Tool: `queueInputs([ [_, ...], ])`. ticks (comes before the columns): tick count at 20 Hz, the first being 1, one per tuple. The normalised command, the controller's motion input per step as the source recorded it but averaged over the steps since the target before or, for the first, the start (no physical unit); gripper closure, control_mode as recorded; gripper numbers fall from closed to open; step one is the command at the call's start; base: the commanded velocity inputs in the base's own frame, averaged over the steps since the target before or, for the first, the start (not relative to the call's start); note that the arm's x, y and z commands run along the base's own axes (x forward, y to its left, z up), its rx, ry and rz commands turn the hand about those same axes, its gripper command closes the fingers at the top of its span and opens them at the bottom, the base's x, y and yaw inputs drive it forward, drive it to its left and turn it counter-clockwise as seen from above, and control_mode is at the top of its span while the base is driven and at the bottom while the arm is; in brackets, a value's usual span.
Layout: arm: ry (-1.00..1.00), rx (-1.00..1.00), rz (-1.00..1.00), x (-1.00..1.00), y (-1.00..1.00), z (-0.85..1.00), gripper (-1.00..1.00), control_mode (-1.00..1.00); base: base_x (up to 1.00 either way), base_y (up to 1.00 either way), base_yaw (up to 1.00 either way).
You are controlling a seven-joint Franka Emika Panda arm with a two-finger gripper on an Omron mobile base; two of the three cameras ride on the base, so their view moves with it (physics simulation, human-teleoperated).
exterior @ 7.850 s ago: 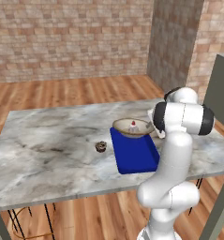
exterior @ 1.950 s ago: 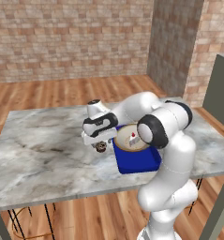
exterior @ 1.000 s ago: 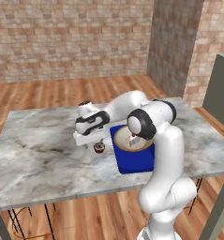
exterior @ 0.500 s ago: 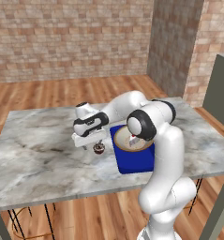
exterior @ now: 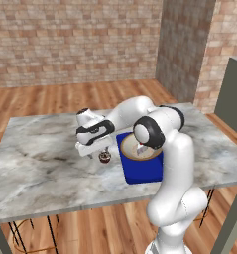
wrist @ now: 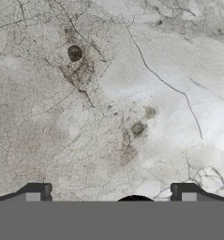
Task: Place the bowl with cake and the cupcake onto the tray.
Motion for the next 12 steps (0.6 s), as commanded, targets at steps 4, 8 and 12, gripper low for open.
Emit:
queueInputs([
  [4, 0.00, -0.11, 0.03, 0.00, -0.28, -0.10, -1.00, -1.00, 0.00, 0.00, 0.00],
  [8, 0.00, -0.06, 0.04, 0.00, -0.25, -0.18, -1.00, -1.00, 0.00, 0.00, 0.00],
  [12, 0.00, 0.00, 0.04, -0.09, -0.13, -0.31, -1.00, -1.00, 0.00, 0.00, 0.00],
])
